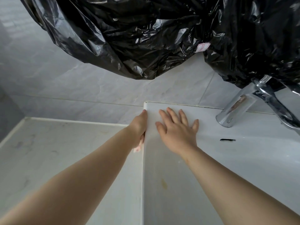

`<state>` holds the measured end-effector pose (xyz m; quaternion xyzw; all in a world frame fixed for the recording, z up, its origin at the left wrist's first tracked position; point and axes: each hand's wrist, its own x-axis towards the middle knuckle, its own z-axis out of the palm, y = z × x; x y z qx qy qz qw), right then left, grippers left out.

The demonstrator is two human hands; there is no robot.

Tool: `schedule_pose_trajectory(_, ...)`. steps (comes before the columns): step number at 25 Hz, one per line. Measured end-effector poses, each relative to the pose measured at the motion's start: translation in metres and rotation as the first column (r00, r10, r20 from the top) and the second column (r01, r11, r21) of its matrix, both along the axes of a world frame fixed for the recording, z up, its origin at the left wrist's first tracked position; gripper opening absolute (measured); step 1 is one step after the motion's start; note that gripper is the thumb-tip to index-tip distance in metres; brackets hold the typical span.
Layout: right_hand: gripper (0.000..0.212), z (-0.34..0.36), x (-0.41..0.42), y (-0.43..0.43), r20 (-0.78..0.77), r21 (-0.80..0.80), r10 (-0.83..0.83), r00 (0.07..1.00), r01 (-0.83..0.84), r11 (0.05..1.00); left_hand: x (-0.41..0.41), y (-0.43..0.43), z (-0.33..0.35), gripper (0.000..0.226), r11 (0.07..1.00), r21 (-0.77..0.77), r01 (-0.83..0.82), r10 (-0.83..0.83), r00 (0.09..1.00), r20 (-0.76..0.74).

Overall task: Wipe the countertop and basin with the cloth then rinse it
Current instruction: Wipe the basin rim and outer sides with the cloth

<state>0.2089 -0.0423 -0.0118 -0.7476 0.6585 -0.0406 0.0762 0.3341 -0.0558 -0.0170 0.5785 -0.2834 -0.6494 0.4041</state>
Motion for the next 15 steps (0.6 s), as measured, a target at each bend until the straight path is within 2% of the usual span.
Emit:
schedule_pose_trajectory(4,0.05,-0.002,0.0,0.002,-0.018,-0.035,0.007,1.0,-0.007,0.999,0.001,0.034,-0.001,0.044,0.99,-0.04,0.134,-0.134,0.991,0.015)
schedule_pose_trajectory(6,0.051,-0.003,0.001,0.002,-0.023,-0.054,-0.001,1.0,0.0,0.999,0.001,0.04,-0.003,0.037,0.981,-0.093,0.172,-0.154,0.973,0.173)
schedule_pose_trajectory(8,0.051,-0.002,0.001,0.002,-0.025,-0.05,-0.004,1.0,0.003,0.999,0.003,0.021,-0.008,0.035,0.953,-0.254,0.164,-0.067,0.934,0.351)
schedule_pose_trajectory(9,0.05,-0.002,0.001,0.002,-0.023,-0.053,-0.006,1.0,0.005,0.999,0.003,0.005,-0.011,0.038,0.94,-0.292,0.178,-0.064,0.93,0.361)
schedule_pose_trajectory(12,0.05,-0.003,0.002,0.003,-0.025,-0.065,-0.011,1.0,0.009,0.998,0.007,-0.03,-0.021,0.048,0.959,-0.263,0.106,-0.035,0.964,0.262)
schedule_pose_trajectory(13,0.05,-0.003,0.002,0.004,-0.022,-0.068,-0.013,1.0,0.012,0.998,0.008,-0.028,-0.022,0.051,0.974,-0.218,0.059,-0.011,0.977,0.215)
schedule_pose_trajectory(15,0.05,-0.004,0.003,0.005,-0.014,-0.09,-0.02,1.0,0.019,0.996,0.008,-0.002,-0.042,0.062,0.991,-0.076,0.11,-0.106,0.992,0.063)
